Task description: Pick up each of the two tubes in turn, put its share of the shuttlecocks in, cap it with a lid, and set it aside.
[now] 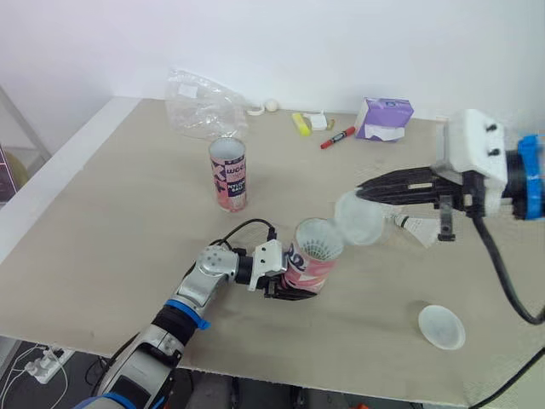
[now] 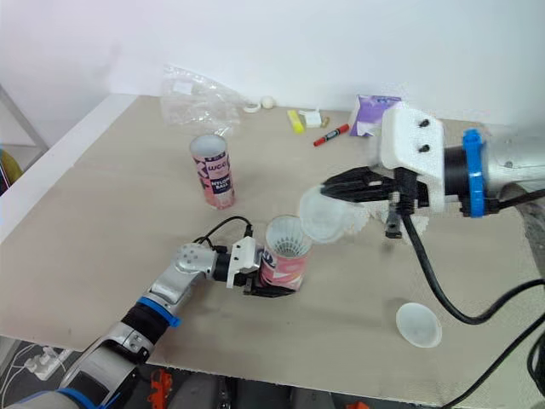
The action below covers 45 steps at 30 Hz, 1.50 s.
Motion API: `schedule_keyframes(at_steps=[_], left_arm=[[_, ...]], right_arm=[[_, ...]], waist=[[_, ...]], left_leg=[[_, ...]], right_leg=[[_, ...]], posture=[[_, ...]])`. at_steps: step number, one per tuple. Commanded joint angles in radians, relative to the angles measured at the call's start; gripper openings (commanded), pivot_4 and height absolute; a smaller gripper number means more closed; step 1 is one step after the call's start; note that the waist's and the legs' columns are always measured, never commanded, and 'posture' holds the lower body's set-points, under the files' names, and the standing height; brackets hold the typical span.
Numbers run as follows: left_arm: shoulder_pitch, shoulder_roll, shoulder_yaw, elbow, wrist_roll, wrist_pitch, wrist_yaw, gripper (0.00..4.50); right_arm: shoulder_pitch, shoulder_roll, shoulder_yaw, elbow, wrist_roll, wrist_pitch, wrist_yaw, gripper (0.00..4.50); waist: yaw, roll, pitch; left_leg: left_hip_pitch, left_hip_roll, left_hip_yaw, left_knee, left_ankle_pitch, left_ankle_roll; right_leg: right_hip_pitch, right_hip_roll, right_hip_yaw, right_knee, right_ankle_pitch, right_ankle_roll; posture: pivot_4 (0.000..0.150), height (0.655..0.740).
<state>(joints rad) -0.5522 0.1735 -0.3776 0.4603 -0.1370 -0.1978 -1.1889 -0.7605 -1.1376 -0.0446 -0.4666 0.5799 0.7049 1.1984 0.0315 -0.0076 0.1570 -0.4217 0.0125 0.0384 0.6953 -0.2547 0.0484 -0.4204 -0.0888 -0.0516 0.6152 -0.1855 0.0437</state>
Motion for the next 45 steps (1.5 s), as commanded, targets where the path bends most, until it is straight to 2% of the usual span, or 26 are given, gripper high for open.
schedule_keyframes(at_steps=[1, 8, 14, 27, 45], left_arm=[[0.013, 0.008, -0.004, 0.026, 0.028, 0.017, 0.014, 2.87], [0.028, 0.017, -0.003, 0.011, 0.030, 0.026, 0.024, 2.87], [0.034, 0.021, -0.002, 0.002, 0.032, 0.032, 0.030, 2.87], [0.029, 0.016, -0.004, 0.007, 0.031, 0.035, 0.041, 2.87], [0.038, 0.018, -0.005, -0.007, 0.029, 0.047, 0.042, 2.87]], right_arm=[[-0.040, 0.017, 0.039, -0.005, -0.007, 0.005, -0.005, 0.03], [-0.038, 0.067, 0.145, -0.020, -0.094, -0.034, -0.023, 0.03], [-0.008, 0.069, 0.155, -0.032, -0.127, -0.071, -0.013, 0.03], [-0.050, 0.134, 0.191, -0.036, -0.158, -0.065, -0.029, 0.03], [-0.047, 0.138, 0.220, -0.003, -0.224, -0.108, 0.003, 0.03]], waist=[[0.000, 0.000, 0.000], [0.000, 0.000, 0.000], [0.000, 0.000, 0.000], [0.000, 0.001, 0.000], [0.000, 0.001, 0.000]], left_leg=[[0.000, 0.000, 0.000, 0.000, 0.000, 0.000], [0.000, 0.000, 0.001, 0.000, 0.000, 0.000], [-0.001, 0.000, 0.002, 0.000, 0.000, 0.000], [0.000, 0.000, 0.002, 0.000, 0.001, 0.000], [0.000, 0.001, 0.002, 0.000, 0.001, 0.000]], right_leg=[[0.000, 0.000, 0.000, 0.000, 0.000, 0.000], [-0.001, -0.001, 0.001, 0.000, 0.002, -0.002], [-0.001, -0.001, 0.001, 0.000, 0.002, -0.003], [-0.002, 0.000, 0.001, 0.000, 0.002, -0.001], [-0.002, 0.000, 0.001, 0.000, 0.002, -0.001]], posture=[[0.150, 0.7400], [0.150, 0.7400], [0.150, 0.7400], [0.150, 0.7400], [0.150, 0.7400]])
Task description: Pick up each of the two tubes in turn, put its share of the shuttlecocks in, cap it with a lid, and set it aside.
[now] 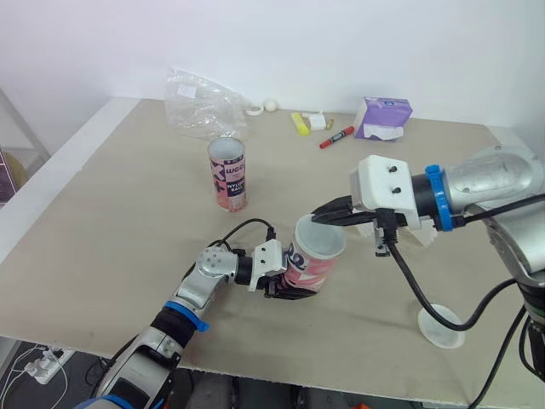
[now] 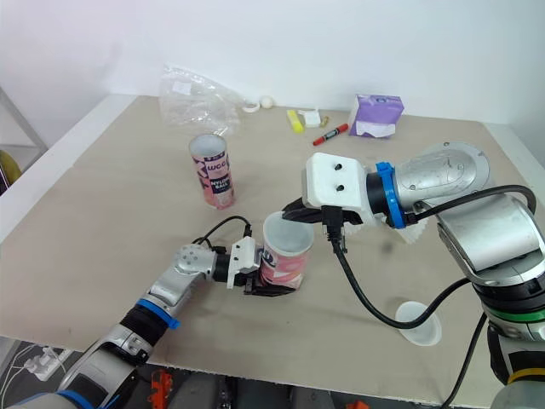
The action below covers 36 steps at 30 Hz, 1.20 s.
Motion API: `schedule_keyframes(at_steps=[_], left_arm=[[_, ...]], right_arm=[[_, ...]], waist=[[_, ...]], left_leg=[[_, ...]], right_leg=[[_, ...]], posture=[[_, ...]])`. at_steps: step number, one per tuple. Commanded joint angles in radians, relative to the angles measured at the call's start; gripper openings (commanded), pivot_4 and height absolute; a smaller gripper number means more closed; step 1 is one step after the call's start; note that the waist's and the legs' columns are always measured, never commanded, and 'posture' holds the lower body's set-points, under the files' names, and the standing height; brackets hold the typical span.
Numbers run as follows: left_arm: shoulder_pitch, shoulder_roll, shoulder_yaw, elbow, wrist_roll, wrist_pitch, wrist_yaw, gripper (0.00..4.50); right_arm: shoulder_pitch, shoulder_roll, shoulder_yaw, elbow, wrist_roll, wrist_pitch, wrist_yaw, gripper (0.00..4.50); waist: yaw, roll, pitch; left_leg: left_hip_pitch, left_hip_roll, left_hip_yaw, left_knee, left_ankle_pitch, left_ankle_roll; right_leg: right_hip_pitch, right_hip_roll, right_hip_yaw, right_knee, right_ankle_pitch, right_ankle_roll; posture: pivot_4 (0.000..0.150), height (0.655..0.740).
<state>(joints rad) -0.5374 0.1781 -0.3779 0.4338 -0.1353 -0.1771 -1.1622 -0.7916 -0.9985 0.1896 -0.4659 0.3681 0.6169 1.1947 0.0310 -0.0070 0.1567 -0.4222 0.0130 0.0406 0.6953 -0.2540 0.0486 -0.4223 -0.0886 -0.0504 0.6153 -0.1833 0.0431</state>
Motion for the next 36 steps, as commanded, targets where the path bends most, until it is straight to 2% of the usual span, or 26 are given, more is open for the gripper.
schedule_keyframes(at_steps=[1, 36], left_arm=[[0.024, 0.014, -0.005, 0.018, 0.028, 0.027, 0.015, 2.87], [0.033, 0.014, -0.007, 0.007, 0.030, 0.044, 0.019, 2.87]], right_arm=[[-0.015, 0.000, -0.013, -0.003, -0.016, -0.024, 0.006, 0.03], [0.005, -0.018, -0.002, 0.016, -0.089, -0.116, 0.089, 0.03]], waist=[[0.000, 0.000, 0.000], [0.000, 0.000, 0.000]], left_leg=[[0.000, 0.000, 0.000, 0.000, 0.000, 0.000], [0.000, 0.000, 0.000, 0.000, 0.000, 0.000]], right_leg=[[0.000, 0.000, 0.000, 0.000, 0.000, 0.000], [0.000, 0.000, 0.000, 0.000, 0.000, 0.000]], posture=[[0.150, 0.7400], [0.150, 0.7400]])
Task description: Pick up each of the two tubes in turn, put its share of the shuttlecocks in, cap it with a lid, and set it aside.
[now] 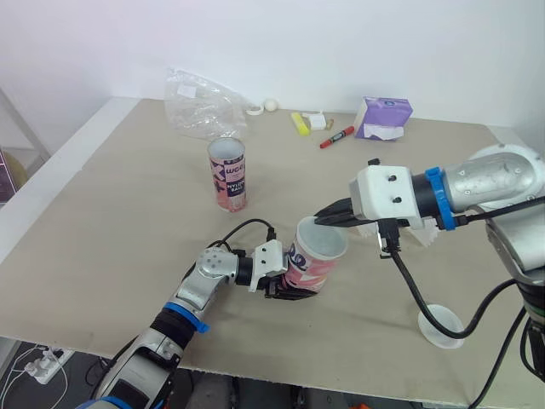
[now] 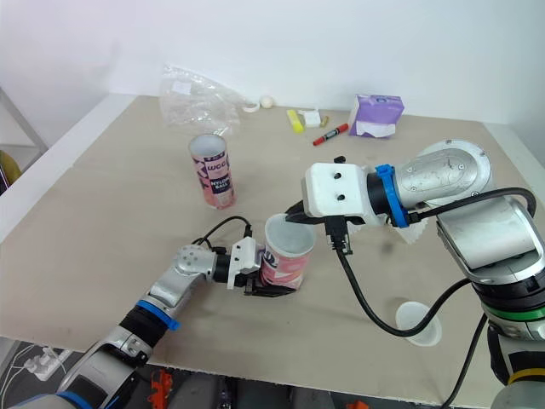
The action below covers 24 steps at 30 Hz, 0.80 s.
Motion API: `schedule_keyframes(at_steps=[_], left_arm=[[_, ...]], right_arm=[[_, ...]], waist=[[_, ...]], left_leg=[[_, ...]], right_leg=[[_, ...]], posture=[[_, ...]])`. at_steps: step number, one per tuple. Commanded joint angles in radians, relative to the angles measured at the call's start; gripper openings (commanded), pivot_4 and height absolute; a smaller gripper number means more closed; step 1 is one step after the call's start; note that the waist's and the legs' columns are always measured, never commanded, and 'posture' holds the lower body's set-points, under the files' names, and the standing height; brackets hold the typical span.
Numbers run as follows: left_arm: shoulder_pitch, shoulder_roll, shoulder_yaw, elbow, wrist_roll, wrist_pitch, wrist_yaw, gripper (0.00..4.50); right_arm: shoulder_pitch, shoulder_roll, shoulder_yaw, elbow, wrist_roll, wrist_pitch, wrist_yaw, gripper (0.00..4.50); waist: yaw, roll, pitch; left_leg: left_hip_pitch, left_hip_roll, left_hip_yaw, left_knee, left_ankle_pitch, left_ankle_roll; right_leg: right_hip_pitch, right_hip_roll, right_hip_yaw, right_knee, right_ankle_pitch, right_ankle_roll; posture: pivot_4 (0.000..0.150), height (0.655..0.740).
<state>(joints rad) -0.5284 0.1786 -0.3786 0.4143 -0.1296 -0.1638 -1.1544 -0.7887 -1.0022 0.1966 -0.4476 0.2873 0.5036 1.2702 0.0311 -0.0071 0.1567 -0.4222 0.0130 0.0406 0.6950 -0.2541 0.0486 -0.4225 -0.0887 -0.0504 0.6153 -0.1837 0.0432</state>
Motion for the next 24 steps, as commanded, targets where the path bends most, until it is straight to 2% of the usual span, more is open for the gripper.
schedule_keyframes(at_steps=[1, 2, 5, 6, 11, 16, 22, 24], left_arm=[[0.024, 0.014, -0.007, 0.026, 0.025, 0.031, 0.011, 2.87], [0.025, 0.014, -0.007, 0.025, 0.025, 0.032, 0.011, 2.87], [0.026, 0.014, -0.007, 0.022, 0.026, 0.036, 0.010, 2.87], [0.027, 0.015, -0.008, 0.021, 0.026, 0.037, 0.010, 2.87], [0.028, 0.018, -0.009, 0.019, 0.026, 0.038, 0.009, 2.87], [0.029, 0.017, -0.008, 0.017, 0.025, 0.038, 0.010, 2.87], [0.030, 0.014, -0.008, 0.016, 0.022, 0.038, 0.009, 2.87], [0.030, 0.013, -0.008, 0.016, 0.022, 0.037, 0.009, 2.87]], right_arm=[[0.001, -0.014, -0.009, -0.002, -0.003, 0.008, 0.013, 0.03], [0.001, -0.016, -0.011, -0.003, 0.005, 0.027, 0.014, 0.67], [0.001, -0.006, -0.020, -0.002, -0.005, 0.016, -0.003, 1.93], [0.001, -0.005, -0.027, -0.004, 0.000, 0.021, -0.006, 2.12], [-0.013, 0.004, -0.097, 0.021, 0.049, 0.071, -0.040, 2.12], [-0.025, 0.020, -0.222, 0.012, 0.233, 0.255, -0.072, 2.12], [0.062, 0.035, -0.241, -0.100, 0.378, 0.385, -0.119, 0.26], [0.091, 0.056, -0.229, -0.136, 0.400, 0.405, -0.157, 0.26]], waist=[[0.000, 0.000, 0.000], [0.000, 0.000, 0.000], [0.000, 0.000, 0.000], [0.000, 0.000, 0.000], [0.000, 0.000, 0.000], [0.000, 0.000, 0.000], [0.000, 0.000, 0.000], [0.000, 0.000, 0.000]], left_leg=[[0.000, 0.000, 0.000, 0.000, 0.000, 0.000], [0.000, 0.000, 0.000, 0.000, 0.000, 0.000], [0.000, 0.000, 0.000, 0.000, 0.000, 0.000], [0.000, 0.000, 0.000, 0.000, 0.000, 0.000], [0.000, 0.000, 0.000, 0.000, 0.000, 0.000], [0.000, 0.000, 0.000, 0.000, 0.000, 0.000], [0.000, 0.000, -0.001, -0.001, 0.000, 0.000], [0.000, 0.000, -0.001, -0.001, 0.000, 0.000]], right_leg=[[0.000, 0.000, 0.000, 0.000, 0.000, 0.000], [0.000, 0.000, 0.000, 0.000, 0.000, 0.000], [0.000, 0.000, 0.000, 0.000, 0.000, 0.000], [0.000, 0.000, 0.000, 0.000, 0.000, 0.000], [0.000, 0.000, 0.000, 0.000, 0.000, 0.000], [0.000, 0.000, 0.000, 0.000, 0.003, -0.005], [0.000, 0.000, -0.001, 0.000, 0.003, -0.006], [0.000, 0.000, -0.001, 0.000, 0.002, -0.005]], posture=[[0.150, 0.7400], [0.150, 0.7400], [0.150, 0.7400], [0.150, 0.7400], [0.150, 0.7400], [0.150, 0.7400], [0.150, 0.7400], [0.150, 0.7400]])
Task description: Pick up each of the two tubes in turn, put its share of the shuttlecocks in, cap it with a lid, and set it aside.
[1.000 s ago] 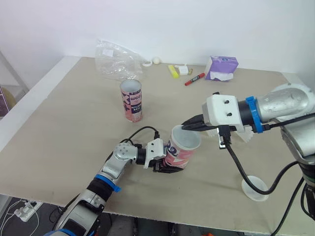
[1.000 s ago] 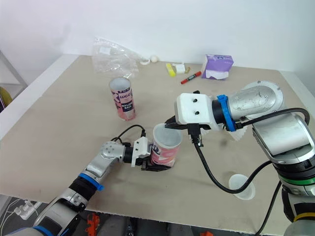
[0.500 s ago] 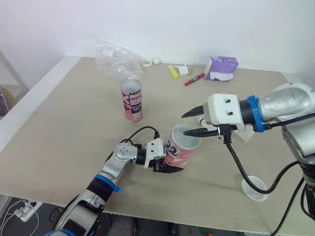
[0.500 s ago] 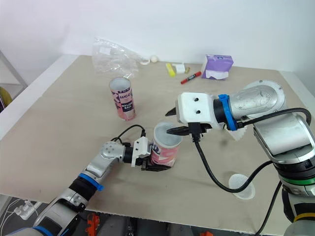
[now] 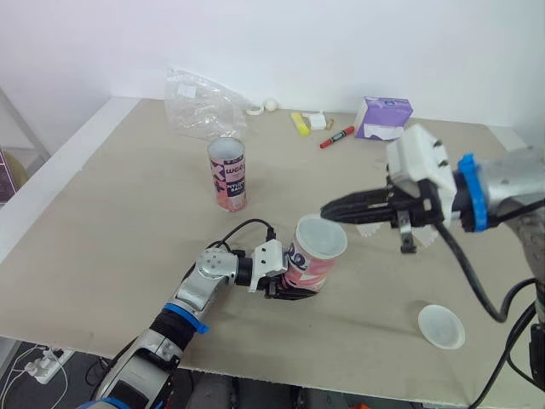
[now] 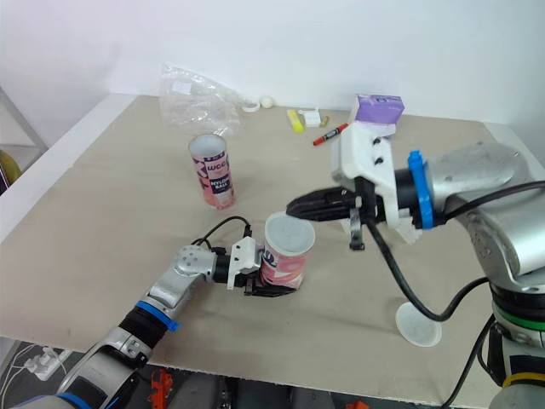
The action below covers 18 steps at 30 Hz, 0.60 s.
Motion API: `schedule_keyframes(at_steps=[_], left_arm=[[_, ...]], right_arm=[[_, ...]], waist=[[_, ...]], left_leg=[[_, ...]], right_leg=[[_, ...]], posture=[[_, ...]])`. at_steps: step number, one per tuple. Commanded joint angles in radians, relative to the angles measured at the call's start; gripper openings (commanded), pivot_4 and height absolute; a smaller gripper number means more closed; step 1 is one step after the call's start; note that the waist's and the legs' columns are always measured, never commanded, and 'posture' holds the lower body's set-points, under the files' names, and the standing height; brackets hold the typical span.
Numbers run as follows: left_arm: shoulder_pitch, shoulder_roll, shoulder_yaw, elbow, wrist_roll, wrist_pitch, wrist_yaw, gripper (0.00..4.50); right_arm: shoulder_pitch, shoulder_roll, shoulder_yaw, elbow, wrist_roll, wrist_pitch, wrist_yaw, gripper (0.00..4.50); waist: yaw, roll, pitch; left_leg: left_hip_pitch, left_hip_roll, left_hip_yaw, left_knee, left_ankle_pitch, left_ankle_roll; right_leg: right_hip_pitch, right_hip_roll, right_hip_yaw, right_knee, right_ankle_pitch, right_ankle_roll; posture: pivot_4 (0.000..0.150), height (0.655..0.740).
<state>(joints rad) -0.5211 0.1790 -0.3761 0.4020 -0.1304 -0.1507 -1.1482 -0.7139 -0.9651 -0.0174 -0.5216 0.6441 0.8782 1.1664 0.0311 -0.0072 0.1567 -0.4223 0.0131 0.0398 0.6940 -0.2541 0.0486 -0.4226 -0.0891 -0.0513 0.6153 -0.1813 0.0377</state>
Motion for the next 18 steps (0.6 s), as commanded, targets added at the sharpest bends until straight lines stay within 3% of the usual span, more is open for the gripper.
schedule_keyframes(at_steps=[1, 18], left_arm=[[0.022, 0.011, -0.010, 0.029, 0.022, 0.024, 0.002, 2.87], [0.012, 0.005, -0.007, 0.027, 0.016, 0.017, 0.006, 2.87]], right_arm=[[0.030, 0.028, -0.007, -0.077, 0.048, 0.037, -0.071, 0.26], [0.136, -0.007, 0.212, -0.034, -0.156, -0.080, -0.106, 0.26]], waist=[[0.000, 0.000, 0.000], [0.000, -0.002, -0.008]], left_leg=[[0.000, 0.000, 0.000, 0.000, 0.000, 0.000], [0.002, 0.001, 0.000, 0.000, 0.000, 0.000]], right_leg=[[0.000, 0.000, 0.000, 0.000, -0.003, 0.005], [0.001, 0.001, 0.000, 0.000, -0.003, 0.005]], posture=[[0.150, 0.7400], [0.150, 0.7400]])
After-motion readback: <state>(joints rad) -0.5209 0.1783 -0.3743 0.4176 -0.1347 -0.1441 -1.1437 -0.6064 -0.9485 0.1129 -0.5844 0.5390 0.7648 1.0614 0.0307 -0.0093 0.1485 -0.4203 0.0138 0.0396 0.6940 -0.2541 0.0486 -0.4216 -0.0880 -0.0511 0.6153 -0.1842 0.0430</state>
